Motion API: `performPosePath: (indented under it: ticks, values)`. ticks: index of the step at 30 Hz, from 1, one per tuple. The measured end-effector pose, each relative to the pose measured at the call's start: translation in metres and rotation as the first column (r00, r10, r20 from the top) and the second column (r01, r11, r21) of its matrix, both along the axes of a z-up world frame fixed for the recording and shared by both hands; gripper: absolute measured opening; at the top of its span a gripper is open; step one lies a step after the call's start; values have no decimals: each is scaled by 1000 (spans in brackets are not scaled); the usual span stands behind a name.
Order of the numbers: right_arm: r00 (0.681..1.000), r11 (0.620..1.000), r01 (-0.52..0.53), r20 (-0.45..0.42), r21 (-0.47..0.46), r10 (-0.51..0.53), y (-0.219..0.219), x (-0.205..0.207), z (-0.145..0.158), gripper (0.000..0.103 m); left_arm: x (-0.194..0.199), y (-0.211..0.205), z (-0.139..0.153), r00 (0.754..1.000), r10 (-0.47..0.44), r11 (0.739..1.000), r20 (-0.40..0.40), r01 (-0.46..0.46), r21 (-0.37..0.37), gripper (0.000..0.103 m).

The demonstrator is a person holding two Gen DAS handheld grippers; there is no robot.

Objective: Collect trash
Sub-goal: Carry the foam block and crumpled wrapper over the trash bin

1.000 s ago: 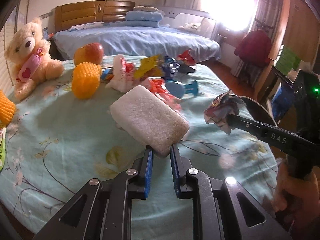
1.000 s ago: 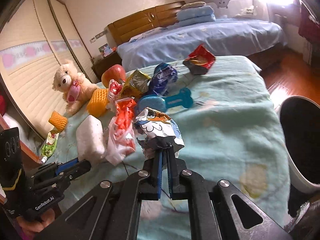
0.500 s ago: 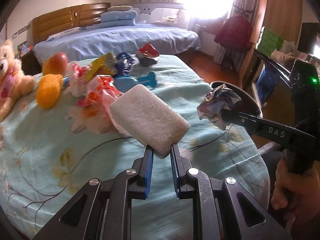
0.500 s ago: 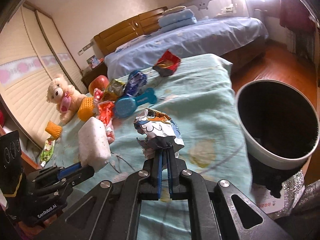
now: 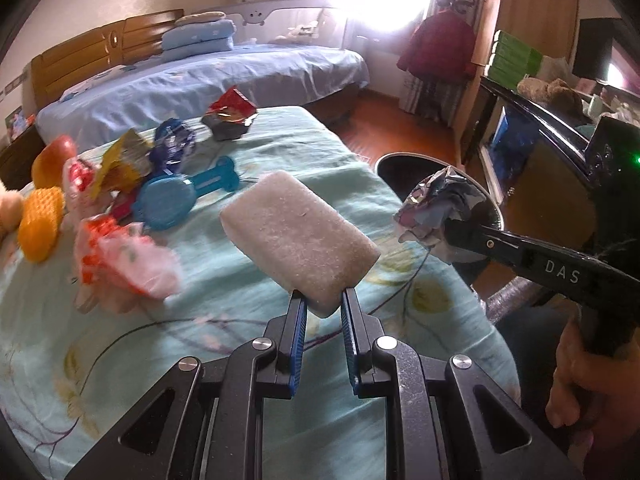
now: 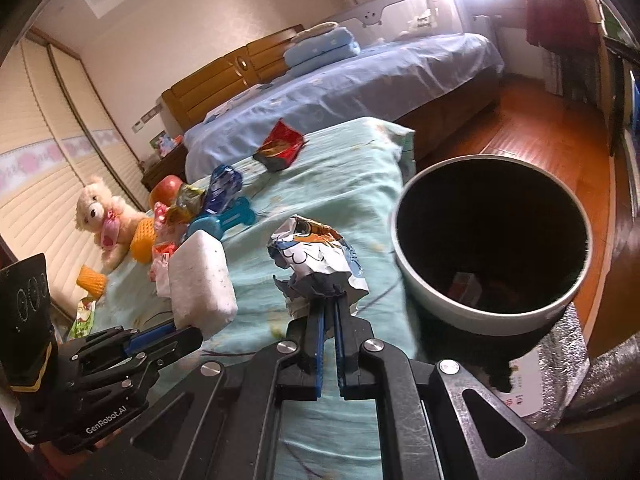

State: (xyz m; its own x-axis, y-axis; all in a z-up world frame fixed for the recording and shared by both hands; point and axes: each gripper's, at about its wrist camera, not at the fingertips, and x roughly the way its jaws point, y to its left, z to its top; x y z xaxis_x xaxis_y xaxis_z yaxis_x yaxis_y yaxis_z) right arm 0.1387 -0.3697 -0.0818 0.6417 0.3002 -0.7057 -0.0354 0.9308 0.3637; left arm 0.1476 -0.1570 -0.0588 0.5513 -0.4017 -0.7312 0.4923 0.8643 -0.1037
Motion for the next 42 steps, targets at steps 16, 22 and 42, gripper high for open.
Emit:
performPosePath:
  ticks: [16,22,42]
  values:
    - [994,994,107,-15,-19,-108,-50,5,-3,4,26,-57,-8,996,-89,996,-8,90,20,16]
    - [990,990,137,-27,-31,-138,-68,11,-7,4,42,-79,-11,994,-112,993,-19,112,25,16]
    - [973,974,218,-69,-52,-222,-116,39,-13,5,86,-146,-20,984,-173,983,-48,175,55,17]
